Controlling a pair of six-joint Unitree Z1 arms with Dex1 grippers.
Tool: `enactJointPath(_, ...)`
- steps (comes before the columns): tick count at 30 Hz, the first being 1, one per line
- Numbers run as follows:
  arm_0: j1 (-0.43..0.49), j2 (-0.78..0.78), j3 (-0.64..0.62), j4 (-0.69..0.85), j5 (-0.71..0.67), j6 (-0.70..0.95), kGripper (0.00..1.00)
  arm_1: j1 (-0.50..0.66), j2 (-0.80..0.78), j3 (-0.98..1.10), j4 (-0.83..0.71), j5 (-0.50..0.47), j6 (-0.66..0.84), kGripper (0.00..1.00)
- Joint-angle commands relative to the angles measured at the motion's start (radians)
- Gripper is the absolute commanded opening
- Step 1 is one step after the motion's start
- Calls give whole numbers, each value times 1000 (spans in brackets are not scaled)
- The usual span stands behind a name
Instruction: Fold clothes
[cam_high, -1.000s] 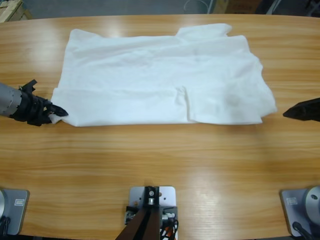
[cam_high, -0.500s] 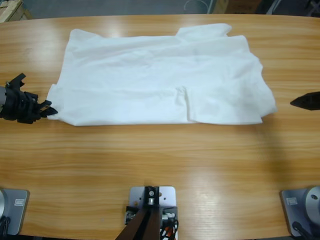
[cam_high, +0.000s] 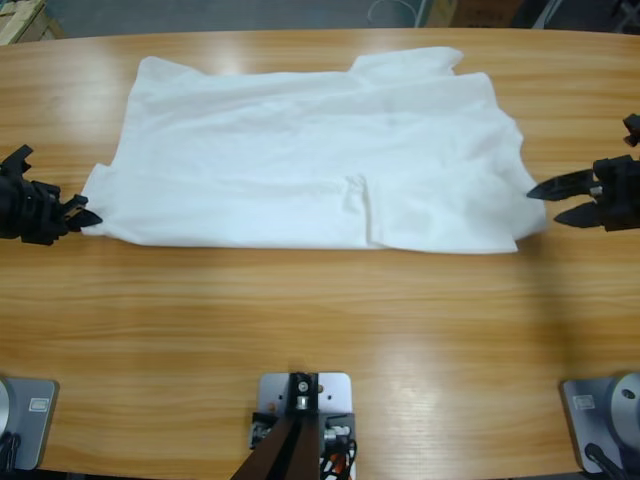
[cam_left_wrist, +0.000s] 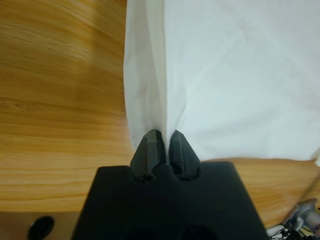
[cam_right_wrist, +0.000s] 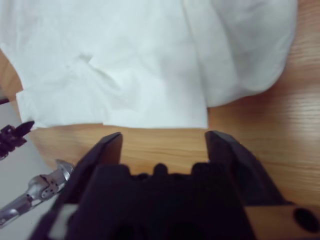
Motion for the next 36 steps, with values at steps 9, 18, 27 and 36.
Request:
enactJointPath(9,60,25,15,-26,-18,8,0,-116,183,38,-115,-10,68,789)
enactJointPath(18,60,34,11,-26,-18,10,0,-82,262,127,-236,-13,127,789)
enactJointPath(27,62,35,10,-26,-18,10,0,-35,278,149,-283,-22,163,784)
enactJointPath(36,65,32,12,-25,-18,10,0,-32,272,194,-365,-5,188,0)
